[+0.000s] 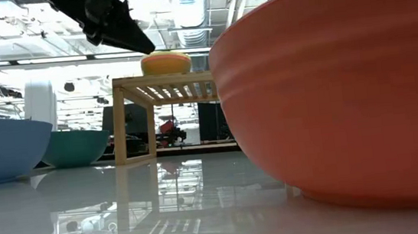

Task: Place and stack bowls onto a shelf
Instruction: Stack the transparent blue bowl on top of the transparent yellow bowl

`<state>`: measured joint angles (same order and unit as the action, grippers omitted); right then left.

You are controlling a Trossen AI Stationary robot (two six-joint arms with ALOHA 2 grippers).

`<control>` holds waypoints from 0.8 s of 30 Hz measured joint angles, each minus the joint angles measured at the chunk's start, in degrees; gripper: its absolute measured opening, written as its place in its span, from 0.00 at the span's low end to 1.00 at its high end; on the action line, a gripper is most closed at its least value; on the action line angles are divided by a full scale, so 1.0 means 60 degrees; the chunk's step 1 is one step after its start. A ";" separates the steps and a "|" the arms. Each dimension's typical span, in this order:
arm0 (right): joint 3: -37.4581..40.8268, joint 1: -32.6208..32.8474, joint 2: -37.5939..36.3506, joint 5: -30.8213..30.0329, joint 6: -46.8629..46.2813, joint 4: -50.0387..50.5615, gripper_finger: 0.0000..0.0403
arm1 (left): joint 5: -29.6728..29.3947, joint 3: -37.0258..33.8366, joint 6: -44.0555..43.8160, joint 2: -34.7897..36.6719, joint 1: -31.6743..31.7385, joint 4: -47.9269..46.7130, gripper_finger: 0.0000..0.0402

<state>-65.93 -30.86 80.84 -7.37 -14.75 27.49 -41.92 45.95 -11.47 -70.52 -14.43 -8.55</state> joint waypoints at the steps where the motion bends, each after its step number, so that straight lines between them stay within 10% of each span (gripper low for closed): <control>1: -0.0011 0.0009 -0.0015 0.0003 0.0085 -0.0132 0.12 | -0.0016 0.0000 0.0116 0.0000 0.0102 0.0125 0.25; 5: -0.0002 0.0443 -0.0269 -0.0597 0.0502 -0.0597 0.05 | 0.0016 0.0000 0.0569 0.0000 0.0593 0.0934 0.25; 24: 0.0197 0.6500 0.0283 -0.9831 0.4077 -0.4918 0.06 | 0.2015 0.0004 0.3091 0.0006 0.2224 0.5697 0.25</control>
<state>-64.75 8.14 82.54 -66.36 9.72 -2.01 -29.83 45.98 7.08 -70.48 -1.08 25.63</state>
